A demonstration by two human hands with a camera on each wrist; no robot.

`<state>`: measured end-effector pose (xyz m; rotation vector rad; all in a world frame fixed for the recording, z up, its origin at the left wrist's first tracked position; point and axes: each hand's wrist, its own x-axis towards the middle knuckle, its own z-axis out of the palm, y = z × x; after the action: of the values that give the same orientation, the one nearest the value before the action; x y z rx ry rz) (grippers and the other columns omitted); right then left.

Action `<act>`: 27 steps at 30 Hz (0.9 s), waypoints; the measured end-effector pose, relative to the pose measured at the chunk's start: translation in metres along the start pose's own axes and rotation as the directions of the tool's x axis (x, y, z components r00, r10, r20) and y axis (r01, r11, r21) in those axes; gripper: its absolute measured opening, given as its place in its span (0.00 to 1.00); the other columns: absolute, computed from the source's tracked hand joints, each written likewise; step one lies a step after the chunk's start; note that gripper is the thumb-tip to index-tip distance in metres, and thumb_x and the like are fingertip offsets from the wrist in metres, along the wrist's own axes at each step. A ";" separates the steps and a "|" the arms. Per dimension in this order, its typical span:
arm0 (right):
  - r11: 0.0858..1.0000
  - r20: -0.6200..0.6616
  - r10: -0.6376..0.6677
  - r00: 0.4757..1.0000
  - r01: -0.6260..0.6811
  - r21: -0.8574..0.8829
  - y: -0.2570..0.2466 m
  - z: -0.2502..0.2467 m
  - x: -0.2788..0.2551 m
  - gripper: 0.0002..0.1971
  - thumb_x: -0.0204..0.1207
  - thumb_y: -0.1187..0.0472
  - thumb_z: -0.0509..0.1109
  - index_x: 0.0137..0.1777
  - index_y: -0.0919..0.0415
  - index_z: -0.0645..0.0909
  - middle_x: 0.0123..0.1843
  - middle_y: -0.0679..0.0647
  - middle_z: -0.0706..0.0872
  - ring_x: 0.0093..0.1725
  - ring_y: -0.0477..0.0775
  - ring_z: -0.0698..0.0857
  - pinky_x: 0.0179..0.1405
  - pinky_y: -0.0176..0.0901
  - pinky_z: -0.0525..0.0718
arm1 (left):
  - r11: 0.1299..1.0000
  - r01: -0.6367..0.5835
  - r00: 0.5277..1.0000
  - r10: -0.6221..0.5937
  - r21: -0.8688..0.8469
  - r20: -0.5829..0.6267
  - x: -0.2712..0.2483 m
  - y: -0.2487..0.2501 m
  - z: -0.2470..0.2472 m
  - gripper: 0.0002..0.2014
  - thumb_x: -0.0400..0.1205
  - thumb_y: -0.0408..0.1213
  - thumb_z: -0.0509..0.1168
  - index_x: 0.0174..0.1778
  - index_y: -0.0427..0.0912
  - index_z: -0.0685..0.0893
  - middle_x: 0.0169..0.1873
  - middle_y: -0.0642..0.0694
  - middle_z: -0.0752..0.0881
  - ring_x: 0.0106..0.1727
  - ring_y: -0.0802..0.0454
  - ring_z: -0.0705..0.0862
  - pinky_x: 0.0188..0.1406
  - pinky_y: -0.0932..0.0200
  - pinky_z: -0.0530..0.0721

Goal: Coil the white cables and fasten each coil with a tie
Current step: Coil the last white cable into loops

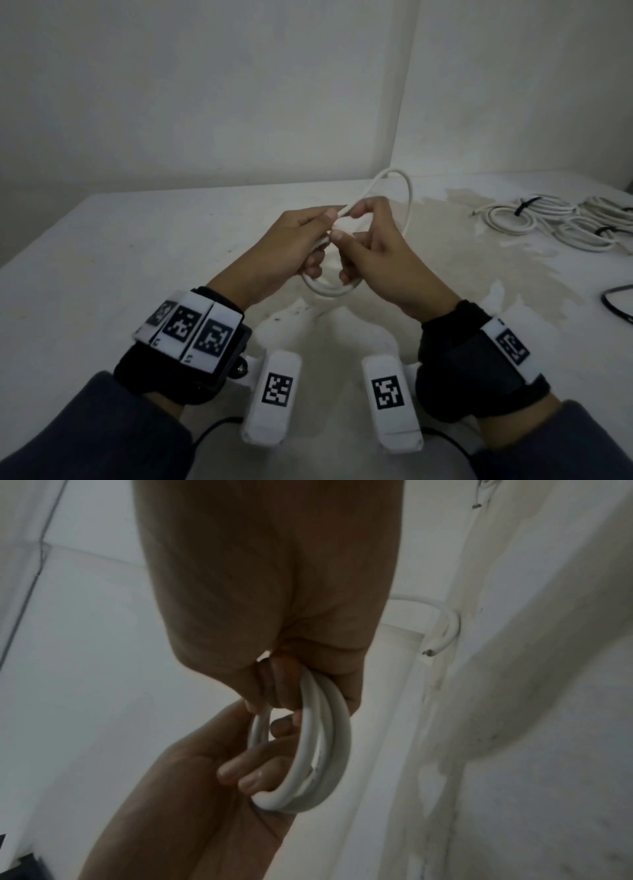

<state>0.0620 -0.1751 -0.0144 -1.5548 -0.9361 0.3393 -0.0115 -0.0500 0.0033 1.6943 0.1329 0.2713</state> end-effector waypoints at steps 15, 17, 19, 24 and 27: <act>0.967 -0.053 0.047 0.998 -0.032 0.254 -0.025 0.005 -0.001 0.09 0.83 0.72 0.55 0.45 0.57 0.66 0.21 0.45 0.70 0.22 0.46 0.68 0.30 0.47 0.70 | 0.972 0.088 0.986 -0.116 -0.216 -0.123 -0.007 0.024 0.010 0.09 0.83 0.36 0.59 0.36 0.43 0.74 0.15 0.54 0.63 0.14 0.60 0.57 0.12 0.68 0.54; 0.951 -0.074 0.080 0.994 -0.054 0.304 -0.018 0.004 0.001 0.08 0.83 0.72 0.55 0.45 0.60 0.70 0.23 0.49 0.76 0.23 0.45 0.71 0.33 0.48 0.72 | 0.959 0.063 0.978 -0.115 -0.276 -0.176 -0.006 0.020 0.013 0.10 0.84 0.35 0.59 0.36 0.43 0.73 0.14 0.55 0.64 0.13 0.61 0.58 0.11 0.69 0.55; 0.939 -0.114 0.092 0.989 -0.048 0.340 -0.014 0.004 0.002 0.06 0.84 0.70 0.57 0.47 0.62 0.72 0.30 0.57 0.82 0.26 0.48 0.75 0.35 0.46 0.77 | 0.923 0.052 0.969 -0.139 -0.381 -0.203 -0.004 0.016 0.011 0.13 0.84 0.34 0.59 0.33 0.44 0.69 0.13 0.55 0.64 0.12 0.61 0.57 0.10 0.69 0.55; 0.911 -0.113 0.065 0.992 -0.013 0.412 -0.007 0.004 0.002 0.03 0.82 0.66 0.64 0.49 0.61 0.78 0.39 0.60 0.86 0.30 0.50 0.82 0.30 0.41 0.84 | 0.883 0.090 0.961 -0.199 -0.461 -0.193 0.001 0.015 0.002 0.15 0.85 0.34 0.59 0.32 0.45 0.68 0.13 0.55 0.62 0.12 0.61 0.56 0.08 0.70 0.55; 0.885 -0.096 0.079 0.992 -0.025 0.464 -0.008 0.007 0.002 0.05 0.81 0.67 0.66 0.45 0.59 0.82 0.41 0.57 0.86 0.34 0.50 0.82 0.31 0.40 0.82 | 0.913 0.086 0.964 -0.177 -0.398 -0.197 -0.001 0.018 0.001 0.13 0.86 0.33 0.59 0.34 0.43 0.71 0.14 0.55 0.63 0.13 0.61 0.57 0.09 0.71 0.55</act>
<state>0.0559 -0.1691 -0.0082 -1.1451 -0.6637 0.4713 -0.0131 -0.0539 0.0213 1.2499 0.3435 0.3657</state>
